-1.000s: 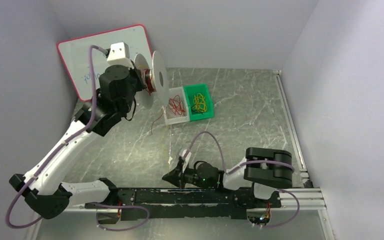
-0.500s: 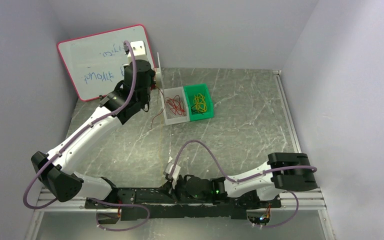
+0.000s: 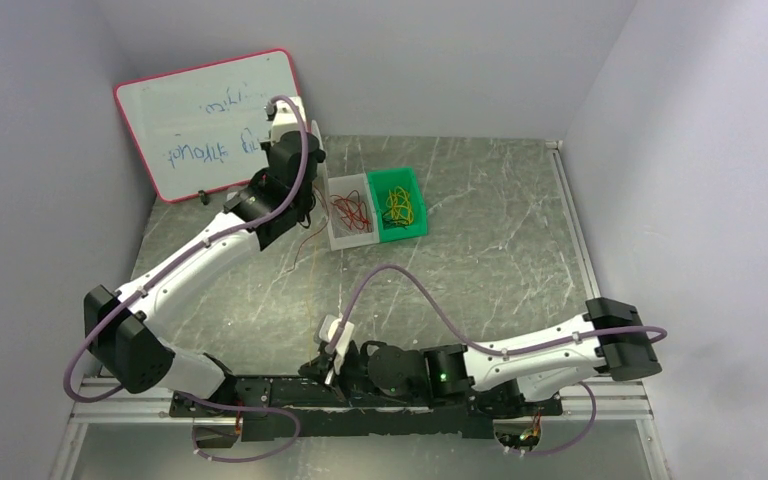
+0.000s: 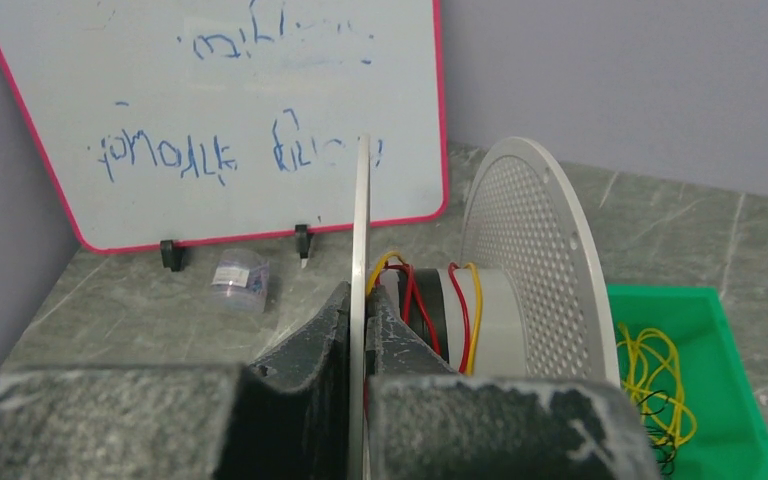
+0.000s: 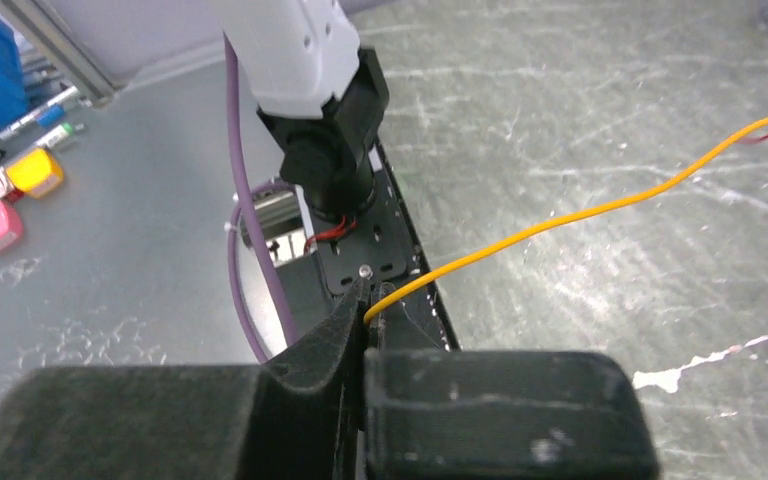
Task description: Wrap the cables
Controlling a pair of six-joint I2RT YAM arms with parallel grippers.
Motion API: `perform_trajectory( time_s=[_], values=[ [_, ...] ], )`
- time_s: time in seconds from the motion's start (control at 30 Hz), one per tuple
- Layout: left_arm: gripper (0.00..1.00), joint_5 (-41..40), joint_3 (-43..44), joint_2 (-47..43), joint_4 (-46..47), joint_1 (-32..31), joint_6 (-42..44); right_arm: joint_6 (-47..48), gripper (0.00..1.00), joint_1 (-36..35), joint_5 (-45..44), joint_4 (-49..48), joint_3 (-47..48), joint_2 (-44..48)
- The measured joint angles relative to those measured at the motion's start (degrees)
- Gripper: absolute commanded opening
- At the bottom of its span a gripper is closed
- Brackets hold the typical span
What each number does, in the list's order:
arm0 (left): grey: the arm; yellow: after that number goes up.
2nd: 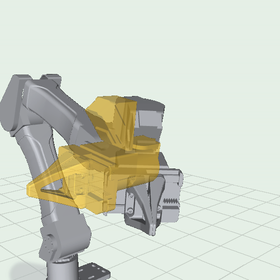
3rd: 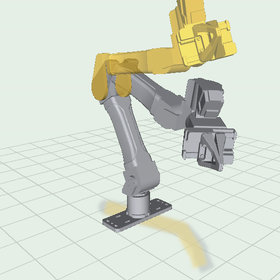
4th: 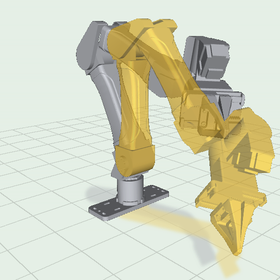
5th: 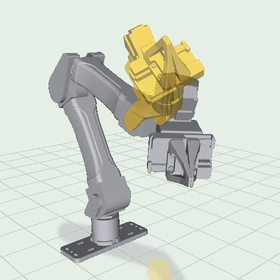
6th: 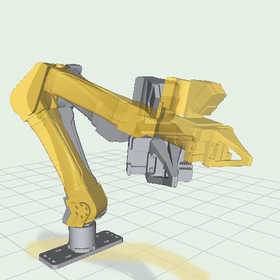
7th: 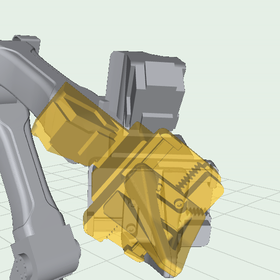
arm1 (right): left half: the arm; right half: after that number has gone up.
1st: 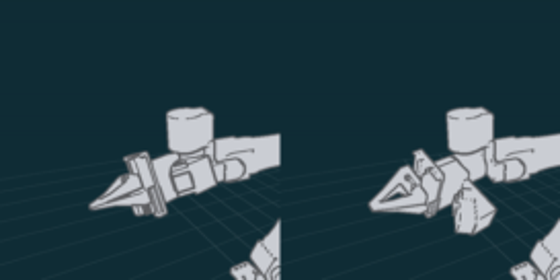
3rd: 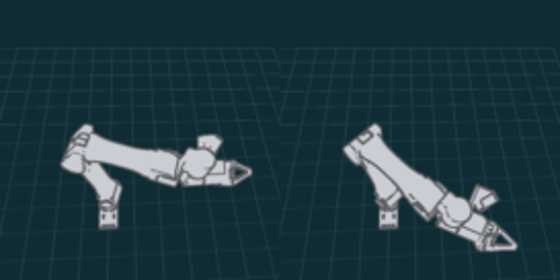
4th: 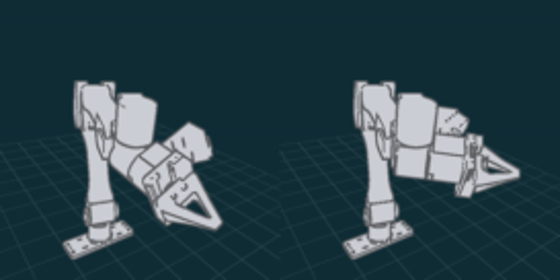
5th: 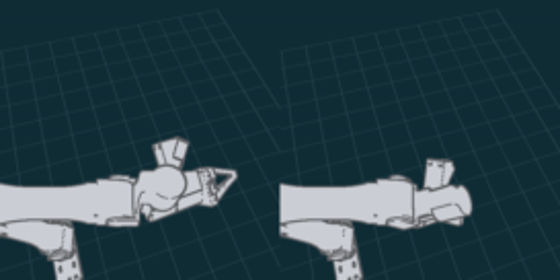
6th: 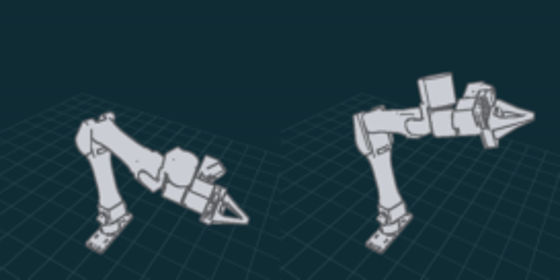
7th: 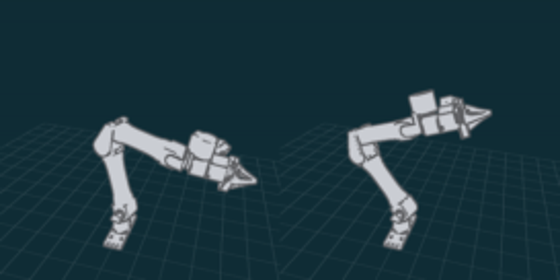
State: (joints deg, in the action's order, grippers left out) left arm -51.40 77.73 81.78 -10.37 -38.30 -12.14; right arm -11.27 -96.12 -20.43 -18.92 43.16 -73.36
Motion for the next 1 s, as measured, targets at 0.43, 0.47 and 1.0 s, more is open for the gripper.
perform_trajectory(
  time_s=[0.43, 0.47, 1.0],
  values=[
    [0.07, -2.01, -9.2, -0.52, 0.24, -0.85, -5.97, 5.55, 0.0, 0.0, -8.24, 20.83, 20.96, 3.43],
    [0.07, -2.05, -9.53, -0.7, 0.13, -1.03, -6.32, 6.29, 0.0, 0.0, -9.16, 22.47, 22.86, 3.43],
    [0.07, -4.0, -19.28, -10.43, -5.33, -9.14, -15.13, 16.13, 0.0, 15.3, -7.69, 35.54, 36.5, 3.85]
  ],
)
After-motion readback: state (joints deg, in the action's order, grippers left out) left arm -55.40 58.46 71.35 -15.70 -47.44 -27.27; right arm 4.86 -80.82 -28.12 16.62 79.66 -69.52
